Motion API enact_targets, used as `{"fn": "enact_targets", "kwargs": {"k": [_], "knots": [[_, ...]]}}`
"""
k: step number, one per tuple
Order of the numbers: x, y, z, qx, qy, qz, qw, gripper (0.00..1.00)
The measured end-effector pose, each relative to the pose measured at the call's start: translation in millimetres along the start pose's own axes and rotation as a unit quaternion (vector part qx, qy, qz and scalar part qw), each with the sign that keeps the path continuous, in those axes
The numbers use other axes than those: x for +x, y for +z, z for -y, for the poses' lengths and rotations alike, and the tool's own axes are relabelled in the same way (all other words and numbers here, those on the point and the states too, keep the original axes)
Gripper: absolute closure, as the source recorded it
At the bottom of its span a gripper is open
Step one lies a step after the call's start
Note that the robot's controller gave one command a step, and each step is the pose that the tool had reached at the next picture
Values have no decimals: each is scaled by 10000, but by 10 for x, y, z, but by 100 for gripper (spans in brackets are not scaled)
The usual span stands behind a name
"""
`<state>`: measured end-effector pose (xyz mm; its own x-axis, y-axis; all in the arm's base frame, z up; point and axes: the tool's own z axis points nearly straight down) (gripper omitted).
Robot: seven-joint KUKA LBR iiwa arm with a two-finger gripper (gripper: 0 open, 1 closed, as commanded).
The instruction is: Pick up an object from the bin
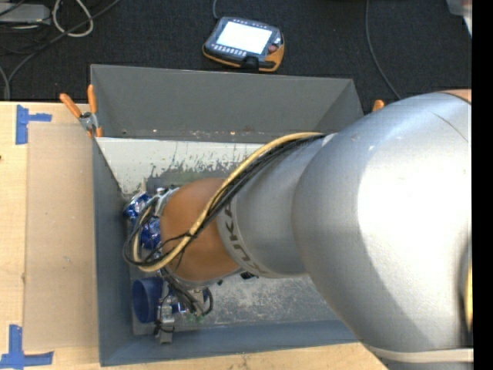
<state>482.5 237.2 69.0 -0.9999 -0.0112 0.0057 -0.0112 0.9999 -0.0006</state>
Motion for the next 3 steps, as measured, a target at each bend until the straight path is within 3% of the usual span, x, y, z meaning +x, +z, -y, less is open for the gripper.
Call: {"fn": "enact_targets", "kwargs": {"k": [1,2,3], "knots": [[-206,-650,131,-3,-159,72,9998,0],[19,-312,37,18,333,-43,9994,0],[-79,3,85,-6,1369,50,9906,0]]}}
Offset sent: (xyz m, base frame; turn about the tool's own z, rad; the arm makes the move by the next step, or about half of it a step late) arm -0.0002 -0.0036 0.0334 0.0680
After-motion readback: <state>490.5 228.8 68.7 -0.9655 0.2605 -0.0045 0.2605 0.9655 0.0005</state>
